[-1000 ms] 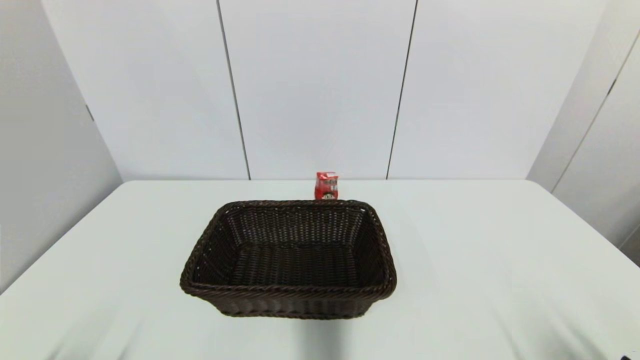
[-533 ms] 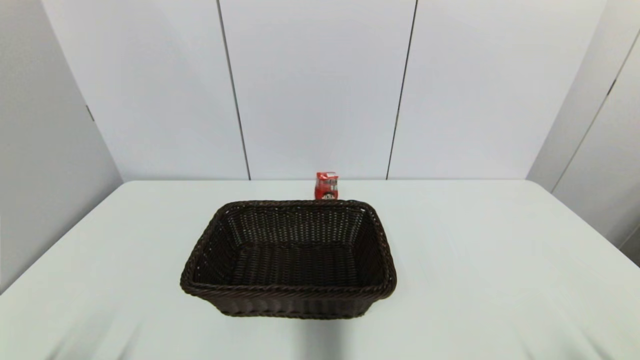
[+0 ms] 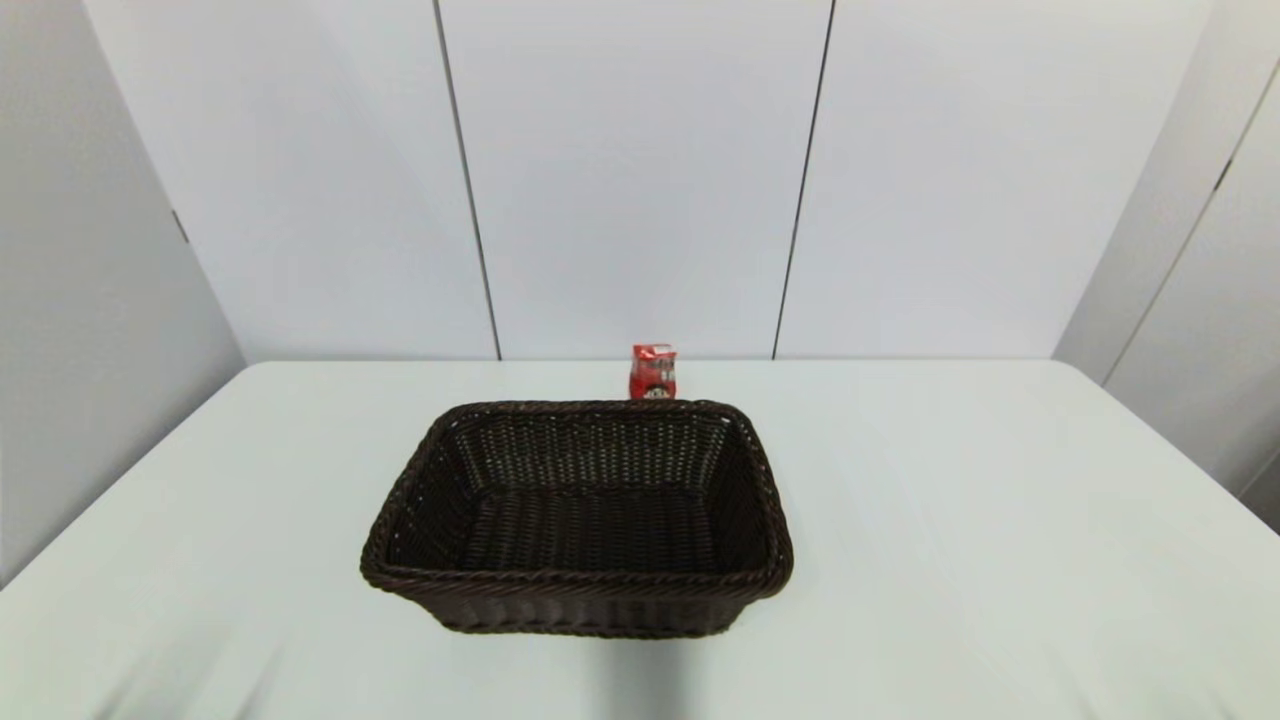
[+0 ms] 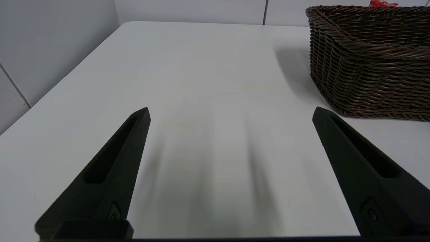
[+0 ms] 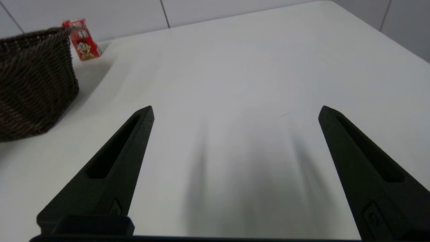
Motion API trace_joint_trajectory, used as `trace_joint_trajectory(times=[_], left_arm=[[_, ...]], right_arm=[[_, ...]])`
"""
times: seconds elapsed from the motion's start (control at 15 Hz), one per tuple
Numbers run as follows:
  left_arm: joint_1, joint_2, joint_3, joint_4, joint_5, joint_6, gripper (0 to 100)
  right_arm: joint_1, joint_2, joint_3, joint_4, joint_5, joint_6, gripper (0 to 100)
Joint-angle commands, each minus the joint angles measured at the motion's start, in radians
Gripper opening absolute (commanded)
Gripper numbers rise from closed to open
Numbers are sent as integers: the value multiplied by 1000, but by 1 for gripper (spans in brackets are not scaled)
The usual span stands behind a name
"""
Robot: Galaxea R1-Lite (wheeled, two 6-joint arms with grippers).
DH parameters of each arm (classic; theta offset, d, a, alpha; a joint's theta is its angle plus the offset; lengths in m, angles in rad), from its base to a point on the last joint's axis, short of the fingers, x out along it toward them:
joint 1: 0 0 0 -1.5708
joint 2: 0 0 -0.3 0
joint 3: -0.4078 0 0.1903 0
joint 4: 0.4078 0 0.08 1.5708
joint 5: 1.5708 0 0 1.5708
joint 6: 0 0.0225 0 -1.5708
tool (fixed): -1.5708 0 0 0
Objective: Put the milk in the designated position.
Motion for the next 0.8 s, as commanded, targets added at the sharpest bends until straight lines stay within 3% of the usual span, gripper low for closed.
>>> trace_joint_trajectory(times=[0.07, 0.8], left_arm=[[0, 1, 0, 0, 0, 0, 100], [0, 1, 0, 0, 0, 0, 100]], right_arm=[[0, 0, 0, 2, -17, 25, 100], [0, 2, 0, 0, -22, 32, 100]])
